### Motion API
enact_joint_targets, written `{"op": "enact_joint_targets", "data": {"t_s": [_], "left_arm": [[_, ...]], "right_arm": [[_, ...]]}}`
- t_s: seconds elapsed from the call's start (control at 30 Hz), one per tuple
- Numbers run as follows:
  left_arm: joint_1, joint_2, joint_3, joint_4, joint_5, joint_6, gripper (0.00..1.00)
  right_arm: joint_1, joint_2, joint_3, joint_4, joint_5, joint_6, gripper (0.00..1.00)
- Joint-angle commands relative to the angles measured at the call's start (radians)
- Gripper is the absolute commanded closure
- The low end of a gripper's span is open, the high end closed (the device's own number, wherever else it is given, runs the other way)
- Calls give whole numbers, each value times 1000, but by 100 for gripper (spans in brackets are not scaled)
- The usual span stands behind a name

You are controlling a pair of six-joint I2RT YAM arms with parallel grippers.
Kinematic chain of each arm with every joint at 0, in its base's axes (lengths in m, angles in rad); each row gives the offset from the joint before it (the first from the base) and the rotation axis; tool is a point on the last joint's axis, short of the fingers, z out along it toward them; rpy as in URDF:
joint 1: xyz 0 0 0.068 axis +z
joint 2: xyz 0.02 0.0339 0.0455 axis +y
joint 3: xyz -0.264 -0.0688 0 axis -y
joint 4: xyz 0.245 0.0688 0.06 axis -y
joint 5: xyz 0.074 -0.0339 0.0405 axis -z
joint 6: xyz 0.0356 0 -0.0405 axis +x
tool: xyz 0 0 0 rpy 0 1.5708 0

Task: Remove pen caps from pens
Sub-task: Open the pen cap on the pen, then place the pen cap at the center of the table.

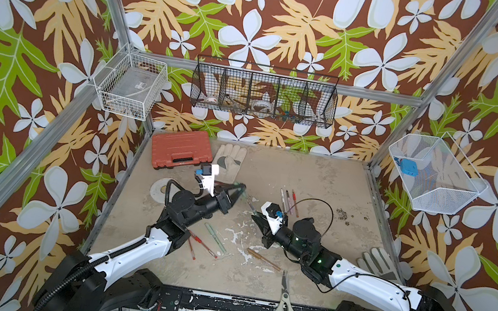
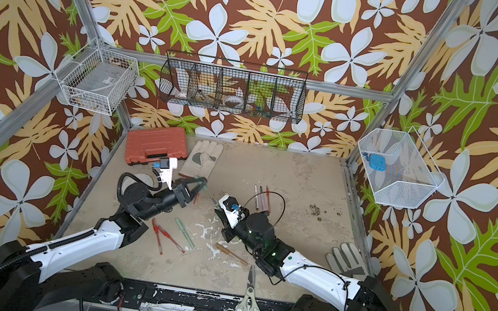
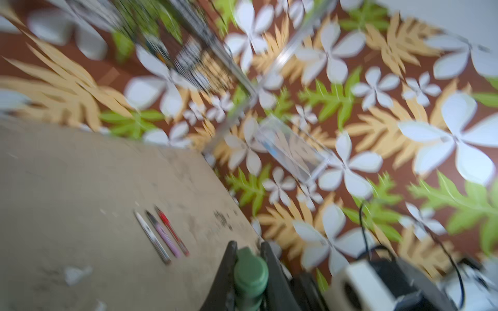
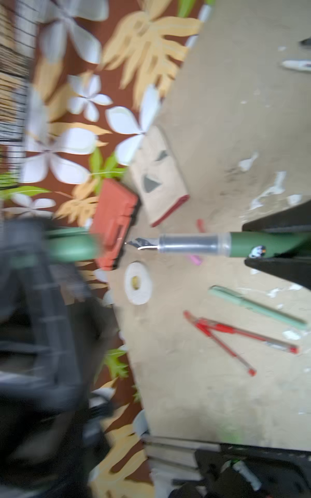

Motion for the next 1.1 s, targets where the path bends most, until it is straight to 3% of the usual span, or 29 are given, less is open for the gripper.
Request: {"op": "enact_joint_targets", "data": {"t_s": [0.0,0.1,0.3,0.73,1.07], "left_arm": [[12,9,2,114,-85,0,100],[23,17,6,118,-74,2,100],[26,24,13,77,-90,18,100],[26,42,126,-529,-278,107,100],[25,252,219,-698,-322,162,100]], "right_arm": [[-61,19,-6,-6,-329,77,100],[-75,23,-11,12,-355,97,100],[-77,-18,-16,-10,-227,86,100],[-79,-26,24,-107,17,104,100],[-79,-4,49,-186,185,104,100]]}}
